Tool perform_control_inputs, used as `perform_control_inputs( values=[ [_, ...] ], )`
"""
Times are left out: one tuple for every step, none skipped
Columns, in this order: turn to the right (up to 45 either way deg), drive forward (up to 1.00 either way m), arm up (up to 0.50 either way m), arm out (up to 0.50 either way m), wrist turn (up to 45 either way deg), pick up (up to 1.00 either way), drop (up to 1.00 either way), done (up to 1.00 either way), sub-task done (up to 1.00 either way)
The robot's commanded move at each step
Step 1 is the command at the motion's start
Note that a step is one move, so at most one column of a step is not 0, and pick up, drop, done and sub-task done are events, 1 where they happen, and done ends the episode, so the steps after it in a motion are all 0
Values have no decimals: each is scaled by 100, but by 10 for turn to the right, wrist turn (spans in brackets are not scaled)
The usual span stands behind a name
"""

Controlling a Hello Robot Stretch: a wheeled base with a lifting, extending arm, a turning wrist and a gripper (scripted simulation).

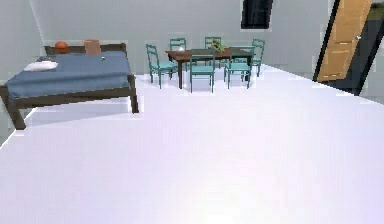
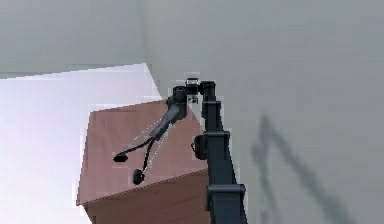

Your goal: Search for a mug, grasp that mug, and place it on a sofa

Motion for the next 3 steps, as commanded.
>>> perform_control_inputs(
  values=[
    [0,0,0,0,450,0,0,0,0],
    [0,0,0,0,450,0,0,0,0],
    [0,0,0,0,450,0,0,0,0]
  ],
)
